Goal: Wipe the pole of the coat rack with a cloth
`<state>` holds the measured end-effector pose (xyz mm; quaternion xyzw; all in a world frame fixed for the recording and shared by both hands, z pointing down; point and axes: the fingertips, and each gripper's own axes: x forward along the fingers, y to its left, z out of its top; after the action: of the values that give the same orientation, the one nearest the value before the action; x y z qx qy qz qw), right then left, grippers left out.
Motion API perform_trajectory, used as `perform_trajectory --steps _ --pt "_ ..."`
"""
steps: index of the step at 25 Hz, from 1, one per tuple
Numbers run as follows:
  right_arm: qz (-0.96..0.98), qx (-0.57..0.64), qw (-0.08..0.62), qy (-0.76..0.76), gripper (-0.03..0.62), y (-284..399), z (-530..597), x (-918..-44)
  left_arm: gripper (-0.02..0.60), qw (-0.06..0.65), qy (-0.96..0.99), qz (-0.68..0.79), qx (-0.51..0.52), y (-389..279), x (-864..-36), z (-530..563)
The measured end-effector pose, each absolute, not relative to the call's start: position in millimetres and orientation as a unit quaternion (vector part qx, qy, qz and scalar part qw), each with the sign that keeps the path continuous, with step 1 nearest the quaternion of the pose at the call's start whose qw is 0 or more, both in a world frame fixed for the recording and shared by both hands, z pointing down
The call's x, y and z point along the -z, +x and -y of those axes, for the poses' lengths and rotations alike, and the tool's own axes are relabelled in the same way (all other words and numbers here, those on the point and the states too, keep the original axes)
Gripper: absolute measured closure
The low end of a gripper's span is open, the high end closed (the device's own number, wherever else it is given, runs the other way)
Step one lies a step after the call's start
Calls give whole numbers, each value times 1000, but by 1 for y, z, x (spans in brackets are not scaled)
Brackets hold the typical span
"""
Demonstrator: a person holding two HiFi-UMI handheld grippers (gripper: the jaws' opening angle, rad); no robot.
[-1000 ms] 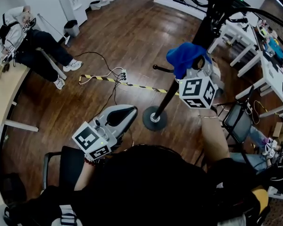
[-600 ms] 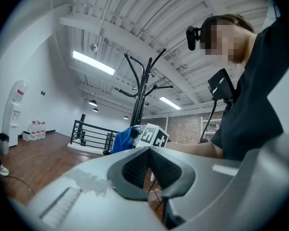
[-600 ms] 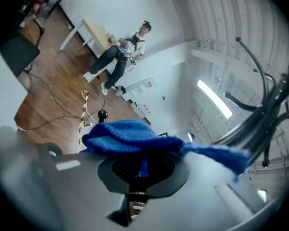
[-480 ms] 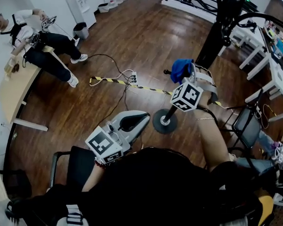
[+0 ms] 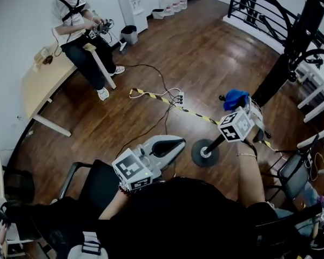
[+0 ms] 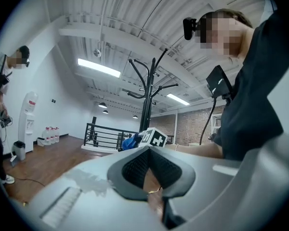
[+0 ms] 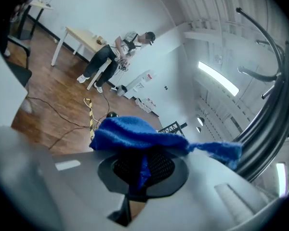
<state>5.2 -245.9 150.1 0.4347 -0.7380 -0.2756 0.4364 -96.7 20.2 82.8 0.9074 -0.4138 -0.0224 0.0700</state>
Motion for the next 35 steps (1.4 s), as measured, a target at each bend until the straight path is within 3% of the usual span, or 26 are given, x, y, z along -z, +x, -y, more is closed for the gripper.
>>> perform_trajectory --steps 11,20,30,35 --pt "869 122 303 371 574 -25 217 -138 577 67 913 401 20 -85 -77 -26" --pt "945 110 150 268 574 -33 162 -96 577 81 927 365 17 -59 -88 -18" --pt "921 203 9 332 574 58 124 56 577 64 956 286 17 -13 -78 1" --pt "855 338 -33 392 574 99 104 155 577 64 960 271 23 -4 -79 6"
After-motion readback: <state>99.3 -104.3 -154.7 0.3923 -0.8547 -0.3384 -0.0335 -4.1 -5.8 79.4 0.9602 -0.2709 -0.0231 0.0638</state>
